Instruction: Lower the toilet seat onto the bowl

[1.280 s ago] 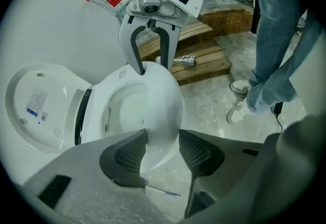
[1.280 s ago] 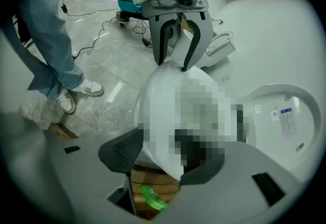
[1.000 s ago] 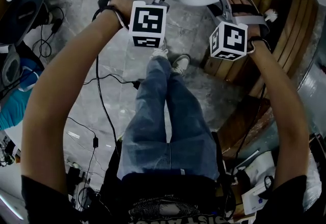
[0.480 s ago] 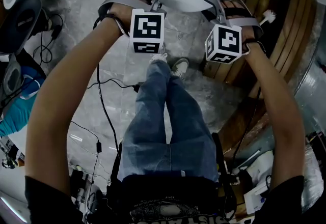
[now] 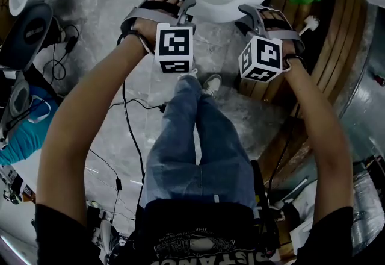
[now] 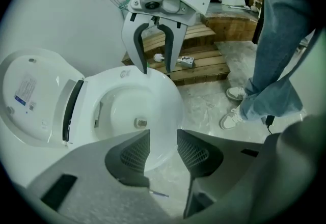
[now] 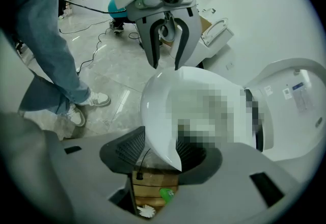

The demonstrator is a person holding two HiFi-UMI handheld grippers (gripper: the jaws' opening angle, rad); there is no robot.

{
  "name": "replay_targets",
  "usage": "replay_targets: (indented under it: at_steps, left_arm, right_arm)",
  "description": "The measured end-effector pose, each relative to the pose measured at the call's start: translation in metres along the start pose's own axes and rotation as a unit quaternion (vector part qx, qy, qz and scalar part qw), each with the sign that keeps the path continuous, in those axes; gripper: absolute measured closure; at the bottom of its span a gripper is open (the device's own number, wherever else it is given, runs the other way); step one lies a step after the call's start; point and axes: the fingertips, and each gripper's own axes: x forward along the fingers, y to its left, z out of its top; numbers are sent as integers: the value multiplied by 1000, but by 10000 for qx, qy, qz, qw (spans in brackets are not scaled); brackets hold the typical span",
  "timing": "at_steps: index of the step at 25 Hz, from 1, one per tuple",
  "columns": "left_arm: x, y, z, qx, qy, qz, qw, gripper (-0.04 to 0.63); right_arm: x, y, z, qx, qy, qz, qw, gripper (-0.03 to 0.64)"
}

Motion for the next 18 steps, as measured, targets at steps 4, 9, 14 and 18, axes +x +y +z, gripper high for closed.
replay_targets:
  at_steps: [4,9,14,18]
  left_arm:
    - [-17,5,6,-100,-89,8,9999,423]
    - [-46,24,15,-623,-187,77,9979,431]
    - [-89,53,33,-1119,-434,240,9925,446]
    - [-125,72,44,-1497,-650,387,9858,462]
  right_arm:
    - [-17,-14,5,395,-57,-154,9991,435]
    - [-45,-34,11,783,-134,-342,9963,480]
    - [-86,-59,21,1321,-249,-592,9891,504]
    - [-126,-78,40,1716,-402,-824,9809,521]
